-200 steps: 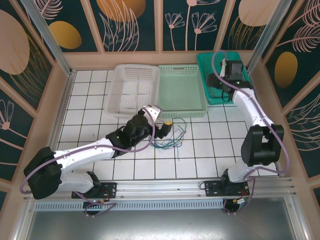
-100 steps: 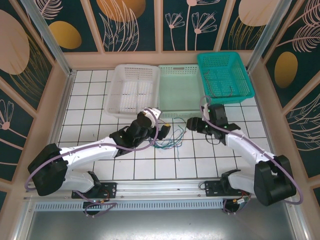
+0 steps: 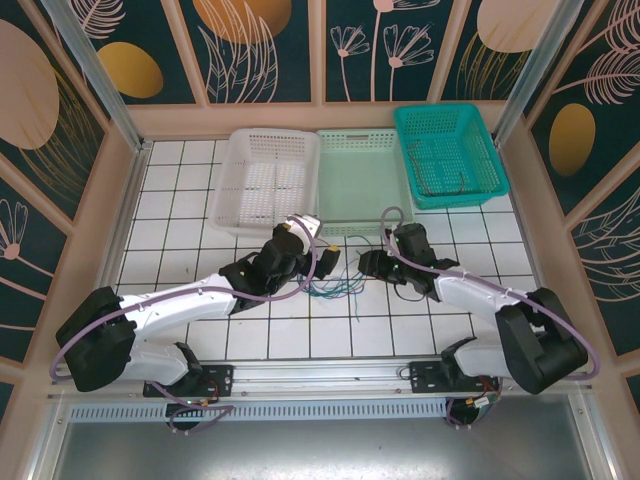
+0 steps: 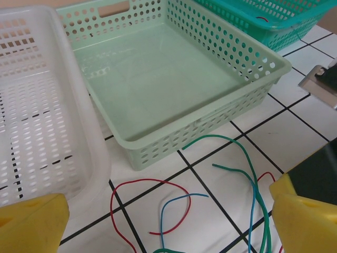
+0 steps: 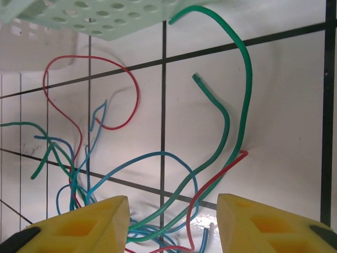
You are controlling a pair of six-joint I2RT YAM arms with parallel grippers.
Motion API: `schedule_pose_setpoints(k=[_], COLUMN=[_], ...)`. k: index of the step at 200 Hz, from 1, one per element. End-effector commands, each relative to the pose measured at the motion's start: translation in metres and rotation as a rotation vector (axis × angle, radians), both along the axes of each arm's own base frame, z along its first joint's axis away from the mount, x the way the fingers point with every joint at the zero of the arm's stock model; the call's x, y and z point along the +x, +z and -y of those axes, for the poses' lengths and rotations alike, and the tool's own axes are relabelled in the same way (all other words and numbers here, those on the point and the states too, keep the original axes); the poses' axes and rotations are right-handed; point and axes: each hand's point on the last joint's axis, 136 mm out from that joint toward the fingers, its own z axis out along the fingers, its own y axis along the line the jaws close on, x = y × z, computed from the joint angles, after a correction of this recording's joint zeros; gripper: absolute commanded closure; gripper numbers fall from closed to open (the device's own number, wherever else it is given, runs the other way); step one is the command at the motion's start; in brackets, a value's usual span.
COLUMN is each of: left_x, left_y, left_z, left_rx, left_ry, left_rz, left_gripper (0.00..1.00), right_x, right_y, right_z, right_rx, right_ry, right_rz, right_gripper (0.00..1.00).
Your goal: Untangle the cables
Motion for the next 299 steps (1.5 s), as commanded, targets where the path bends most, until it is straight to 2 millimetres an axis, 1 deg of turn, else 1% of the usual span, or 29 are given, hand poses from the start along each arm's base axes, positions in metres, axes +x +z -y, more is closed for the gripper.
schedule_pose_setpoints(k=[1, 43, 98, 119, 151, 168, 196, 224, 255, 299], left_x=[0.005, 0.005, 0.006, 0.006, 0.006, 0.006, 0.006, 0.005, 0.006, 0.004], left_y=[0.008, 0.008, 0.006, 0.008, 0.007, 0.008, 0.009, 0.009, 0.009, 0.009], left_z=[0.003, 0.003, 0.006, 0.005, 0.002, 0.001, 0.0, -0.001, 0.0, 0.004], left_rx=[-0.021, -0.017, -0.013, -0.013, -0.011, -0.01, -0.01, -0.01, -0.008, -0.008], left_ry=[0.019, 0.017, 0.012, 0.015, 0.02, 0.025, 0.027, 0.025, 0.019, 0.002], left_rz=[0.0, 0.003, -0.001, 0.003, 0.006, 0.01, 0.014, 0.018, 0.018, 0.014], left_gripper=[0.01, 0.01, 0.01, 0.01, 0.01, 0.01, 0.01, 0.01, 0.01, 0.01], right_x=[0.004, 0.004, 0.005, 0.005, 0.005, 0.004, 0.004, 0.001, 0.0, -0.009], right_y=[-0.008, -0.017, -0.025, -0.024, -0.019, -0.014, 0.005, 0.036, 0.069, 0.119], right_z=[-0.001, 0.0, -0.003, -0.003, 0.003, 0.008, 0.015, 0.014, 0.013, 0.002], right_rx=[-0.011, -0.034, -0.046, -0.047, -0.07, -0.098, -0.141, -0.145, -0.14, -0.055], right_ry=[-0.016, -0.023, -0.015, -0.016, -0.029, -0.036, -0.02, 0.055, 0.094, 0.18], right_rz=[0.003, -0.008, -0.02, -0.018, 0.003, 0.013, 0.054, 0.129, 0.192, 0.303], right_gripper=[0.57, 0.59, 0.68, 0.77, 0.95, 1.0, 1.0, 1.0, 1.0, 1.0])
